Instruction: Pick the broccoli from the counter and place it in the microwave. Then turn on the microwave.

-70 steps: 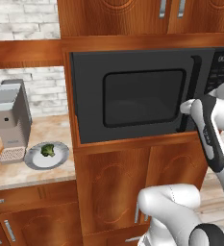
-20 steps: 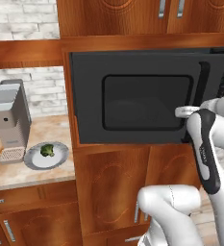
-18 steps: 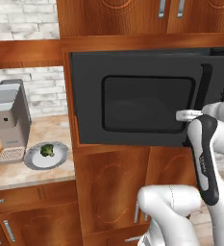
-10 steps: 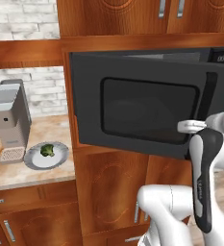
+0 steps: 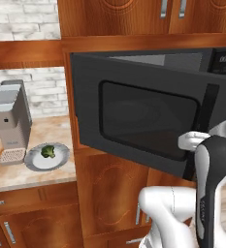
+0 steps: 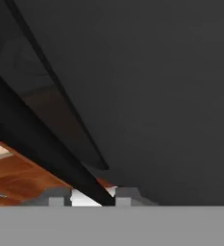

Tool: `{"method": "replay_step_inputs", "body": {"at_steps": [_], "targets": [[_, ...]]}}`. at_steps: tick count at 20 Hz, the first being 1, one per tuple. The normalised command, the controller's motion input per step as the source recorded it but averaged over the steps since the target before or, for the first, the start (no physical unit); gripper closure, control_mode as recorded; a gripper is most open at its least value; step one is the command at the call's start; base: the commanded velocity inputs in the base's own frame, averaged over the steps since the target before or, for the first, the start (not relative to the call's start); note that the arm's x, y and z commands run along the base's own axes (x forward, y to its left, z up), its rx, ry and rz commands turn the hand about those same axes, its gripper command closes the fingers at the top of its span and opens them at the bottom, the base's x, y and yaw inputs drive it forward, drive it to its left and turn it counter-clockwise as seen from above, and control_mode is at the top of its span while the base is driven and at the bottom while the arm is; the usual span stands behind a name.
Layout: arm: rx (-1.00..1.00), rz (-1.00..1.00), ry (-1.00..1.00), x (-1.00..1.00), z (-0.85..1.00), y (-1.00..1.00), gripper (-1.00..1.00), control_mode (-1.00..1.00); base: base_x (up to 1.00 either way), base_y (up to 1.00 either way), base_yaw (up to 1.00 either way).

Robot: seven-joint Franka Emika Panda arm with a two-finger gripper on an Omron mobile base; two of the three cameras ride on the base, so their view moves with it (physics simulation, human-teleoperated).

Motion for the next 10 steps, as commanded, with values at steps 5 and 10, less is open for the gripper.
{"method": "replay_step_inputs", "body": {"at_steps": [5, 10], "targets": [[-0.04, -0.07, -0.14, -0.13, 0.14, 0.09, -1.00, -1.00, 0.00, 0.00, 0.00], [-0.02, -0.03, -0.20, -0.34, 0.30, 0.00, -1.00, -1.00, 0.00, 0.00, 0.00]]}}
